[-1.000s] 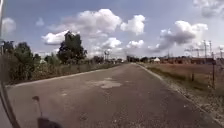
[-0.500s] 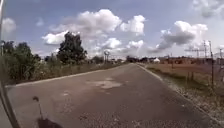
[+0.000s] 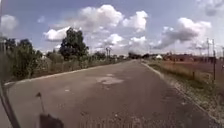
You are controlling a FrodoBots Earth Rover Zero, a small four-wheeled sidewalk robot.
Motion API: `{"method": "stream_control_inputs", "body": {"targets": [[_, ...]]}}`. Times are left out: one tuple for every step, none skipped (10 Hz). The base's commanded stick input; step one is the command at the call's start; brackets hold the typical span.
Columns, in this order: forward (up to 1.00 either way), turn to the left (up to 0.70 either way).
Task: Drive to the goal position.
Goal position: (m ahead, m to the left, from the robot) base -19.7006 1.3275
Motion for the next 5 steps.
{"method": "stream_control_inputs", "body": {"targets": [[0.04,0.00],[0.04,0.00],[0.04,0.00],[0.04,0.00],[0.04,0.00]]}}
